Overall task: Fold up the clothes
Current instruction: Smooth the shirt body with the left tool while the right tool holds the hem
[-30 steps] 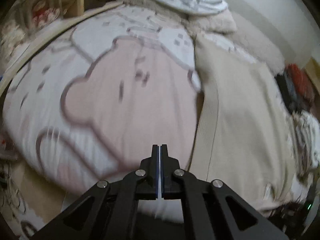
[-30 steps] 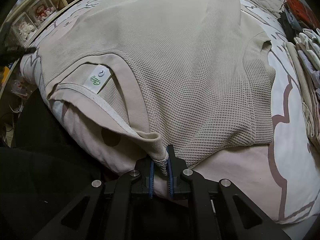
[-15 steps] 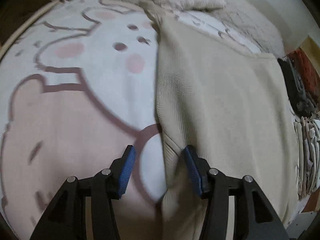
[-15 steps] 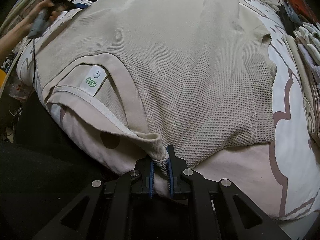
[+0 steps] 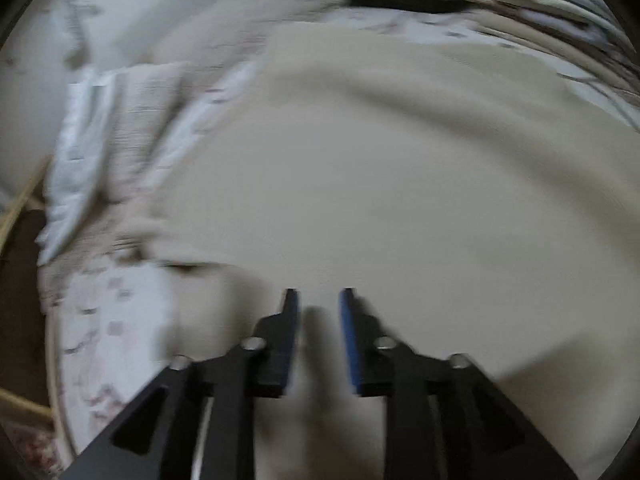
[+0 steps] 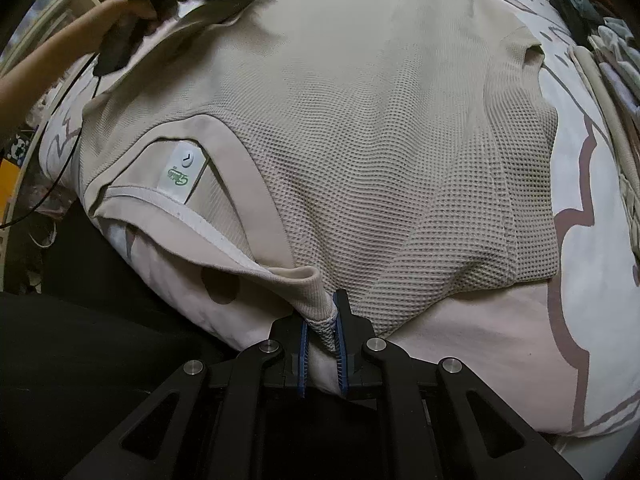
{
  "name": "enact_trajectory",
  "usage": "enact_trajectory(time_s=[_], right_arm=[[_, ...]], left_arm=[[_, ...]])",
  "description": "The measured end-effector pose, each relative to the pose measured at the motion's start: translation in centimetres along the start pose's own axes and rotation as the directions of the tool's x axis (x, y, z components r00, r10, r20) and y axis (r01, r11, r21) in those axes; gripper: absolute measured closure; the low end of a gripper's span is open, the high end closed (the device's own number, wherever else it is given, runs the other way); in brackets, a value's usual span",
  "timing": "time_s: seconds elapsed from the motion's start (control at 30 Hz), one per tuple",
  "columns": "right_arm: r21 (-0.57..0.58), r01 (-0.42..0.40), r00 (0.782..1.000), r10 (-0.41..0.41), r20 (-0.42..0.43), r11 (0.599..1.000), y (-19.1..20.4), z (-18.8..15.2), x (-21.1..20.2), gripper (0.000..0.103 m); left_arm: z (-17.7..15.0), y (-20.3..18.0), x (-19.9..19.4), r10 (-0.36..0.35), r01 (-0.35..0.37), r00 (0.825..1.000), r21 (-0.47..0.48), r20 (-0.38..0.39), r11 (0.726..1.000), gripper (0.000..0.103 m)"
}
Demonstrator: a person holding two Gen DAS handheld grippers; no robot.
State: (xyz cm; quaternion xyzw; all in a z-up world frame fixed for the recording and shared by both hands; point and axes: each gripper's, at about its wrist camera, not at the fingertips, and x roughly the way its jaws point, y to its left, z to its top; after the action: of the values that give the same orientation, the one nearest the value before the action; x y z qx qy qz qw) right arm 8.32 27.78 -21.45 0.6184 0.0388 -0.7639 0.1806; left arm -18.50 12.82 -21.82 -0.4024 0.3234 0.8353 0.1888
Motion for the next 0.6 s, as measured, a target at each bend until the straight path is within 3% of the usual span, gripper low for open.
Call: enact_trajectory(time_s=[0.1,0.17,0.23,0.3,0.33,0.47,0.57,0.6], right_arm=[[-0.002,0.0,1.0,0.0,0.005,1.0,0.0,-0.2,0.0,0.092],[-0.001,-0.002,1.0,0.002,0.011,1.0,-0.1,-0.3,0.1,0.092],[0.002,-0.008,1.0,0.008,0.016,1.0,-0.2,-0.5,0.2,0.092],[0.008,-0.019,1.0,0.018,0.022,1.0,-0.5,-0.6,0.2,0.092],[0.012,-0.024,0.999,0.024,0.023,1.0,-0.6,-0.7,0.3,0.092],[0.023,-0.042,0.999,0.042,0.025,0.999,-1.4,-0.8,0.2,0.092],[0.024,-0.044,0.999,0.043,0.029,0.999,-2.4,-0.8,0.3,0.092],[0.025,-0.042,0.999,0.041,0.031,0.999,-2.7,-1.2,0.1,0.092]], left_arm=[[-0.3,-0.9,-1.5,-0.066,0.067,0.997,-0.02,0.034,0.998,0.07],[-1.1,0.9,-3.9,-0.102,0.112,0.991,-0.111,0.091,0.988,0.061],[-1.4,2.9,-5.6,-0.091,0.115,0.987,-0.184,0.134,0.976,0.06],[-2.2,6.6,-6.7,-0.091,0.132,0.984,-0.29,0.152,0.948,0.057],[-2.6,8.5,-6.7,-0.102,0.147,0.984,-0.345,0.144,0.927,0.05],[-4.5,14.6,-4.8,-0.188,0.209,0.978,-0.543,0.094,0.813,0.047],[-5.6,16.6,-2.9,-0.249,0.239,0.966,-0.609,0.071,0.757,0.047],[-5.5,16.8,-2.1,-0.258,0.238,0.964,-0.612,0.056,0.754,0.047]])
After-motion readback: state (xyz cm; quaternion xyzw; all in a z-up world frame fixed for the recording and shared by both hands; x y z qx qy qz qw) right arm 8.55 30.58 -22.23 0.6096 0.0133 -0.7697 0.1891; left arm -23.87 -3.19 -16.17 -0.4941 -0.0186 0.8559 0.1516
